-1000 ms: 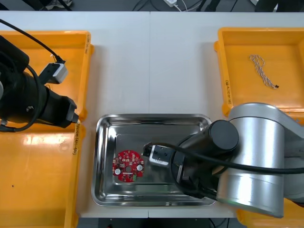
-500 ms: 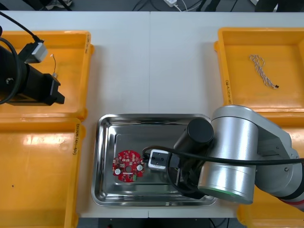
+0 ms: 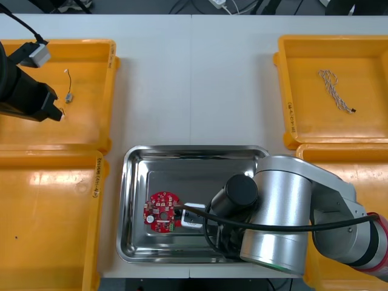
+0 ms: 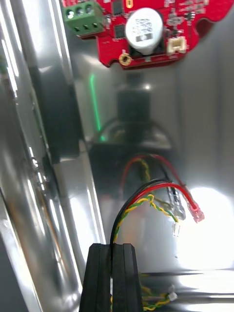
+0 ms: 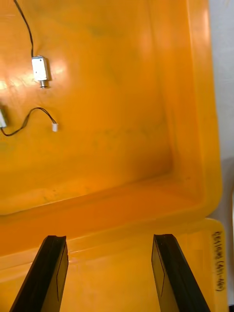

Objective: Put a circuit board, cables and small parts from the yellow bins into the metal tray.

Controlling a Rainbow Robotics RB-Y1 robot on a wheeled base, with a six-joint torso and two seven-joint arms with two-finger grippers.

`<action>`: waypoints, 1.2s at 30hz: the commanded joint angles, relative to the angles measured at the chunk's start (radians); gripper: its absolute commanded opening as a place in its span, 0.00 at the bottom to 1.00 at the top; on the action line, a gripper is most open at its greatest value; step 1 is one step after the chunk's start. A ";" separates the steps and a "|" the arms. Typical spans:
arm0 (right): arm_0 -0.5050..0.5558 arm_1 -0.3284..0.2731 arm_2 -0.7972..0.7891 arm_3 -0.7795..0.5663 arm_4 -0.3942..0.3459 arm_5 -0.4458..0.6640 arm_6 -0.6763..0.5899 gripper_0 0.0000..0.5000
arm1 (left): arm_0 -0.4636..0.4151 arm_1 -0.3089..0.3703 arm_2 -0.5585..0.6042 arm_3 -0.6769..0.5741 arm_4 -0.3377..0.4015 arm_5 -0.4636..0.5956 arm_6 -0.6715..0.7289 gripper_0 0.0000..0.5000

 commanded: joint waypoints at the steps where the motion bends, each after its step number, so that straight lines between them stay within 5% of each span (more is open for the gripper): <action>1: 0.031 0.029 0.037 -0.010 0.026 -0.020 0.012 0.00 | -0.053 0.046 0.042 0.043 -0.043 0.008 -0.057 1.00; 11: 0.054 0.066 0.055 -0.010 0.083 -0.020 0.006 0.00 | -0.070 0.045 0.043 0.166 -0.120 -0.006 -0.178 1.00; 36: 0.064 0.076 0.060 0.036 0.122 -0.037 0.007 0.00 | -0.070 0.043 -0.017 0.450 -0.164 -0.430 -0.264 1.00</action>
